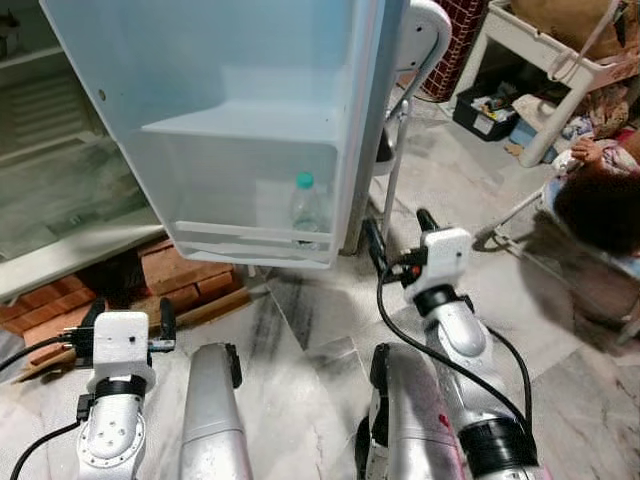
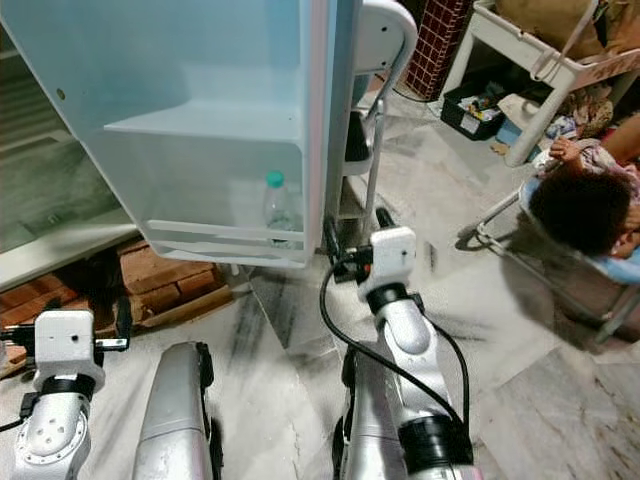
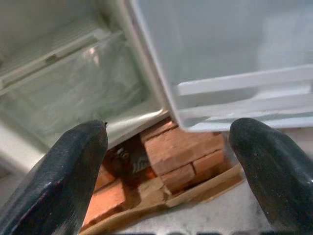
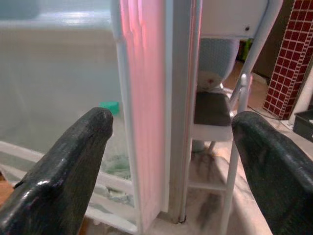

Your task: Restocking fridge

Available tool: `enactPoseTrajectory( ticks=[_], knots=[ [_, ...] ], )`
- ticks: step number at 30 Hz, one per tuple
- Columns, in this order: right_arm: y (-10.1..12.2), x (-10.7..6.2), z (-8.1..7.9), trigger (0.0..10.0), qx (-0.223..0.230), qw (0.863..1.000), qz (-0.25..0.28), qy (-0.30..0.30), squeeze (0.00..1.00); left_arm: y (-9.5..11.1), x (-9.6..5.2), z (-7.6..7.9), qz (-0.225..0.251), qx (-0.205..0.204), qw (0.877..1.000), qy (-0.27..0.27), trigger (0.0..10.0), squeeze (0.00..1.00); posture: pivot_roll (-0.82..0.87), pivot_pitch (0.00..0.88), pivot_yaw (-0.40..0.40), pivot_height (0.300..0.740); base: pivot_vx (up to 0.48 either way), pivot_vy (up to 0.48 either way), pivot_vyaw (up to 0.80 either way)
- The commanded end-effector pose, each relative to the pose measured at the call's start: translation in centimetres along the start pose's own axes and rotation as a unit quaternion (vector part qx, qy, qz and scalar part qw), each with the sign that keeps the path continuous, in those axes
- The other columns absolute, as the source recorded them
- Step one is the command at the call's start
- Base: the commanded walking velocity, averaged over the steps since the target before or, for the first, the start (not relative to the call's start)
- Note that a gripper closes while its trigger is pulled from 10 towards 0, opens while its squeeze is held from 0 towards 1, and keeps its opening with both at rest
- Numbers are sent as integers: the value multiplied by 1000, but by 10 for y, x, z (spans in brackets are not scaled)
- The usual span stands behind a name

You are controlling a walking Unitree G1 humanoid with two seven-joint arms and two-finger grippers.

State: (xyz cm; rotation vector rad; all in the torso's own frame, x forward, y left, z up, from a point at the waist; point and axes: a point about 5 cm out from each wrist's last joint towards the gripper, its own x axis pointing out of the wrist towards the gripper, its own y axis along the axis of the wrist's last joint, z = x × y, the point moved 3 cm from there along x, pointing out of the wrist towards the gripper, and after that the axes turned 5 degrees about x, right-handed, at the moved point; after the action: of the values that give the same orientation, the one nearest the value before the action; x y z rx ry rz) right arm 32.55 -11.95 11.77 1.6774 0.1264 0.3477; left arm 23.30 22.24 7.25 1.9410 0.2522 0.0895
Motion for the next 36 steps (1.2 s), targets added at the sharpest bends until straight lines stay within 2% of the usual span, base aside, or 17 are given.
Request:
enactPoseTrajectory(
  ticks=[1, 6, 8, 11, 26, 36],
  knots=[
    [23, 11, -5, 10000, 18, 999, 28, 6, 0, 3, 0, 2, 8, 1, 1000, -12, 10000, 0, 77, 76, -10, 555, 0, 0, 0],
    [27, 15, -10, 10000, 16, 999, 34, 9, 0, 3, 1, 6, 11, 4, 1000, -28, 10000, 0, 77, 65, -5, 580, 0, 0, 0],
    [29, 17, -14, 10000, 37, 999, 35, 13, 0, 4, 3, 7, 15, 4, 1000, -24, 10000, 0, 77, 46, -3, 600, 0, 0, 0],
    [30, 17, -18, 10000, 29, 999, 35, 28, 0, 5, 4, 9, 19, 4, 999, -28, 10000, 0, 75, 28, -1, 620, 0, 0, 0],
    [28, 22, -6, 10000, 25, 999, 26, 9, 0, 6, 14, 14, 28, 3, 999, -45, 10000, 0, 62, 6, 9, 705, 0, 0, 0],
    [24, 18, 1, 10000, 25, 999, 19, -8, 0, 7, 15, 21, 31, 21, 998, -55, 10000, 0, 61, 11, 11, 740, 0, 0, 0]
  ],
)
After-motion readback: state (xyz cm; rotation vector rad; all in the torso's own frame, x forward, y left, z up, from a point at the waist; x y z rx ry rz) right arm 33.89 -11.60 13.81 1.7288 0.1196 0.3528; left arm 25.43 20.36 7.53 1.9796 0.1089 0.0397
